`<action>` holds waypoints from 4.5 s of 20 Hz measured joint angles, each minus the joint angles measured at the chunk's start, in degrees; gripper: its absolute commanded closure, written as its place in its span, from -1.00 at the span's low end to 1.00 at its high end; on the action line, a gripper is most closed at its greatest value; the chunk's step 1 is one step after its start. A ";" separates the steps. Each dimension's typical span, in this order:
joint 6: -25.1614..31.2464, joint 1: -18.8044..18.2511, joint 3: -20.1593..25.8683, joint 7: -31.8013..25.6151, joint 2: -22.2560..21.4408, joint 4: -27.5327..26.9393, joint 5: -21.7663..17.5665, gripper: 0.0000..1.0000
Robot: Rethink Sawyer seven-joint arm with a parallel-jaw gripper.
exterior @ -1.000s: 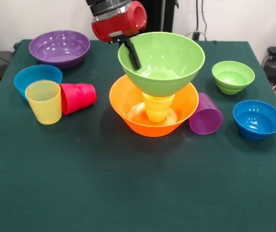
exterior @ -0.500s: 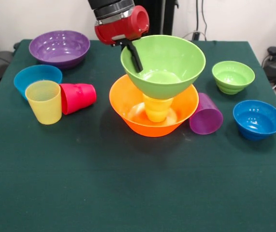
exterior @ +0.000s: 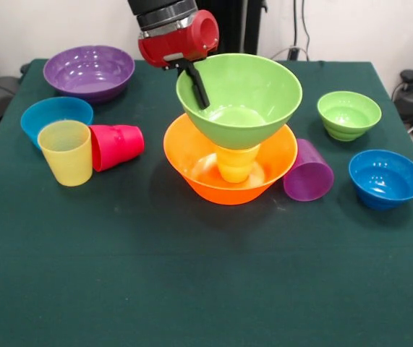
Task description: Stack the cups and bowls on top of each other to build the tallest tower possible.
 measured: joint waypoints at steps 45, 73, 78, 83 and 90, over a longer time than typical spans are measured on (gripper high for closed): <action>-2.90 0.53 -1.55 0.00 1.25 -0.36 -0.77 1.00; -8.51 1.89 -4.67 0.00 1.26 -0.36 -0.76 1.00; -8.87 1.91 -4.82 0.00 1.26 -0.15 -0.76 1.00; -9.28 1.91 -4.82 0.00 1.15 0.57 -0.75 1.00; -9.31 2.01 -4.82 0.00 0.89 1.79 -0.75 1.00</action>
